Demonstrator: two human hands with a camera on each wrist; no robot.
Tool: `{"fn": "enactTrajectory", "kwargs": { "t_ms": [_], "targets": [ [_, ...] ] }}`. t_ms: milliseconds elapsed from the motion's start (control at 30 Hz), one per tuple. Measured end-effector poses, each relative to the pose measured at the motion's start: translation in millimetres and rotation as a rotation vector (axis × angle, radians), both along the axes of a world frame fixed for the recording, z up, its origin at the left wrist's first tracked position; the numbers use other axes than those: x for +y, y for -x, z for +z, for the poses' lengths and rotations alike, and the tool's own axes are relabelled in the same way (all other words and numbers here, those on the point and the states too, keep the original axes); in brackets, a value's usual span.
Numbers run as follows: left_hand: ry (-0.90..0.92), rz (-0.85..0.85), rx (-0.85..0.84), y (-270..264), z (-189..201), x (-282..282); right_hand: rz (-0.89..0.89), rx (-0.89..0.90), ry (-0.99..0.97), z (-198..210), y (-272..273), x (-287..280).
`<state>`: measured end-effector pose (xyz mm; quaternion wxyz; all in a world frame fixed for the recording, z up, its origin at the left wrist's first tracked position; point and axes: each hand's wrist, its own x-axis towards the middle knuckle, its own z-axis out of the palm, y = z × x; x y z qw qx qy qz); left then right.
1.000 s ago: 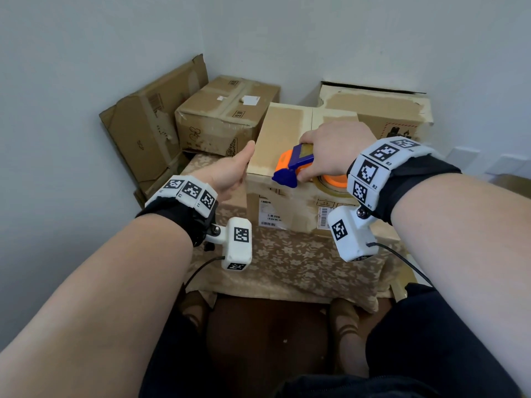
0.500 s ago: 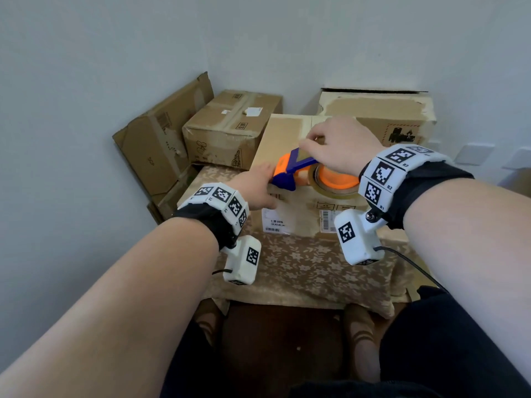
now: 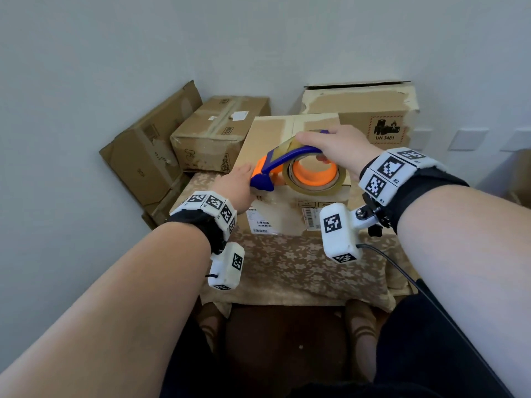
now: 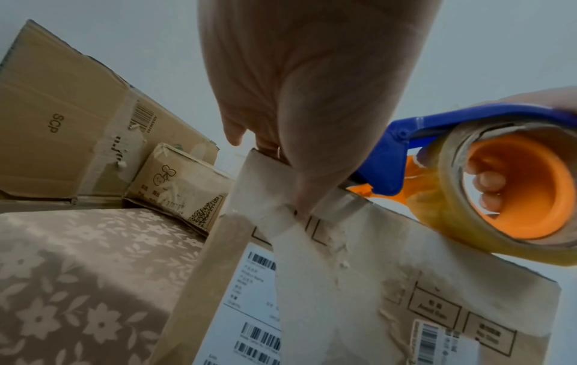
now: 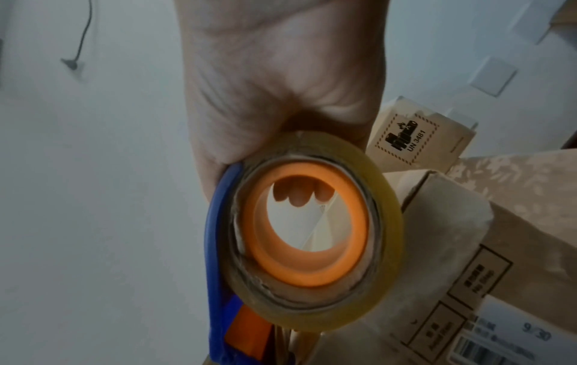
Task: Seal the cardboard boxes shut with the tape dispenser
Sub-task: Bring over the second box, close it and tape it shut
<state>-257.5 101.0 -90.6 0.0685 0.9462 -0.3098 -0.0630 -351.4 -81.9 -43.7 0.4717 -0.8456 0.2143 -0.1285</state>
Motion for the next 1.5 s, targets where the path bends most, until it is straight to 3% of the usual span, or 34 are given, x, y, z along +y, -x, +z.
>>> {"fn": "enactTrajectory", "kwargs": {
  "t_ms": [367,667,1033,1367,1500],
  "targets": [
    [-0.005,0.037,0.001,-3,-2,-3,0.121,-0.011,-0.183,5,12,-4],
    [-0.131,-0.068,-0.059,-7,1,-8,0.120,0.030,-0.045,23,35,-43],
    [-0.121,-0.063,-0.078,-8,-3,-6,0.196,0.140,0.183,25,31,-48],
    [-0.298,-0.022,-0.167,-6,-12,-19,0.181,0.167,0.228,23,32,-47],
    [-0.254,-0.071,-0.159,-1,-14,-32,0.153,0.174,0.213,22,31,-50]
  ]
}}
